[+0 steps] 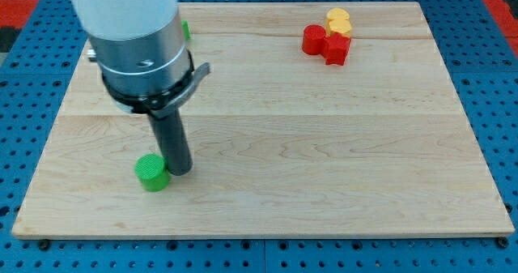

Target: Move the arm to the right of the green star

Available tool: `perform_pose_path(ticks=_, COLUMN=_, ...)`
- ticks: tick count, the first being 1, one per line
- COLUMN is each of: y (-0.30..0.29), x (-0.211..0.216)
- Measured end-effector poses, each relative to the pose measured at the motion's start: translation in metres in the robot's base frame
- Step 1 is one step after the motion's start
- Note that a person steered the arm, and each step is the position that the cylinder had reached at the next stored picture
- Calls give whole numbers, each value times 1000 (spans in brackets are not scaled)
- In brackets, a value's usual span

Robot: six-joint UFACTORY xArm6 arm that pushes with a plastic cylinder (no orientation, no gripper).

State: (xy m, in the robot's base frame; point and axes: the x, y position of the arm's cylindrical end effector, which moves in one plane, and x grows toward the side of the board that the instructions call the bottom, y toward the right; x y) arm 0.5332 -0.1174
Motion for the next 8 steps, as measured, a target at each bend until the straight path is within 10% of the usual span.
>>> perform_pose_path(ticks=4, y=-68, x=0)
perform_pose_path(ticks=8, y=55, x=-173)
